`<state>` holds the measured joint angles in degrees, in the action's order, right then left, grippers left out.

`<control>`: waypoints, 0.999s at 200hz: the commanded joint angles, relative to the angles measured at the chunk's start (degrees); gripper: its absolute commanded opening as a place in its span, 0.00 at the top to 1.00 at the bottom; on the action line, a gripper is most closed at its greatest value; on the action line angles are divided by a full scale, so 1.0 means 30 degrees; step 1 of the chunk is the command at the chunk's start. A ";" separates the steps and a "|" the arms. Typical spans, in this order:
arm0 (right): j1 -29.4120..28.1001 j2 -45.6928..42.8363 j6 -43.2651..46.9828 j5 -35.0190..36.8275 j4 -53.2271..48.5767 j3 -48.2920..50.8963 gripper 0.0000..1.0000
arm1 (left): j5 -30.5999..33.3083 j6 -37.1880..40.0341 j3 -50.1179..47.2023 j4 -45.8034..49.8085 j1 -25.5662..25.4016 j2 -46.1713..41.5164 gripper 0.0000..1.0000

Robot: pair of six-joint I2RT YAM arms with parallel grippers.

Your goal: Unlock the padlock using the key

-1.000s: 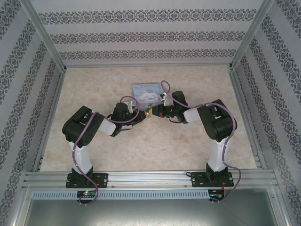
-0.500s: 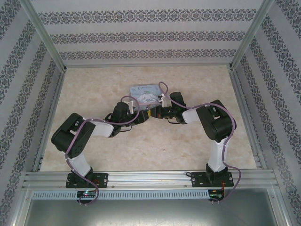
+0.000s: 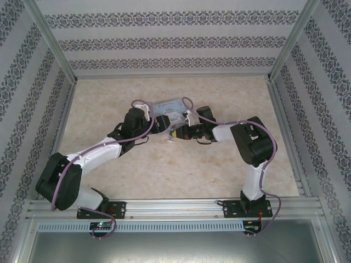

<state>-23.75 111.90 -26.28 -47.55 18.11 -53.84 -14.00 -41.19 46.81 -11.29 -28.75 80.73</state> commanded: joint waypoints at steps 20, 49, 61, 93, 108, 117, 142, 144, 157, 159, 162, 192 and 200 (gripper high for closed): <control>0.0432 0.0558 -0.0103 0.2328 -0.5718 0.0483 1.00 | 0.3055 0.3292 0.3364 0.7803 0.0693 0.1781 0.29; 0.0473 0.0104 -0.0068 0.2364 -0.5487 0.0879 0.75 | 0.2467 0.3459 0.3882 0.7794 0.1126 0.3189 0.29; 0.0503 -0.0173 -0.0244 0.2373 -0.5048 0.1192 0.62 | 0.2203 0.3418 0.3995 0.7626 0.1233 0.3658 0.29; 0.0805 -0.1106 -0.0762 0.2715 -0.4087 0.2259 0.56 | 0.1867 0.3388 0.4260 0.7299 0.1452 0.4348 0.29; 0.1063 -0.1695 -0.1355 0.2916 -0.3121 0.2999 0.55 | 0.1756 0.3475 0.4398 0.7272 0.1553 0.4566 0.28; 0.1198 -0.2018 -0.1829 0.3009 -0.2460 0.3451 0.53 | 0.1685 0.3547 0.4491 0.7210 0.1645 0.4679 0.28; 0.1253 -0.2909 -0.3258 0.3437 -0.0540 0.4612 0.50 | 0.1414 0.3677 0.4847 0.7112 0.1875 0.4950 0.27; 0.1255 -0.2964 -0.3384 0.3438 -0.0429 0.4690 0.50 | 0.1378 0.3680 0.4862 0.7083 0.1878 0.4991 0.27; 0.1178 -0.3268 -0.4127 0.3631 0.0428 0.5145 0.49 | 0.1070 0.3753 0.5084 0.7074 0.1922 0.5137 0.26; 0.1148 -0.3303 -0.4210 0.3676 0.0531 0.5204 0.49 | 0.1065 0.3765 0.5111 0.7096 0.1934 0.5162 0.26; 0.1104 -0.3361 -0.4334 0.3803 0.0633 0.5277 0.49 | 0.1012 0.3768 0.5147 0.7113 0.1945 0.5195 0.26; 0.0212 -0.3523 -0.4879 0.5090 0.1022 0.5442 0.48 | 0.0702 0.3857 0.5228 0.7064 0.1962 0.5374 0.26; -0.0062 -0.3425 -0.5051 0.5504 0.1208 0.5438 0.48 | 0.0633 0.3857 0.5253 0.7066 0.1957 0.5376 0.26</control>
<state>-21.91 101.27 -37.87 -36.69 23.07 -39.40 -10.68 -31.38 61.28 9.28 -23.51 96.18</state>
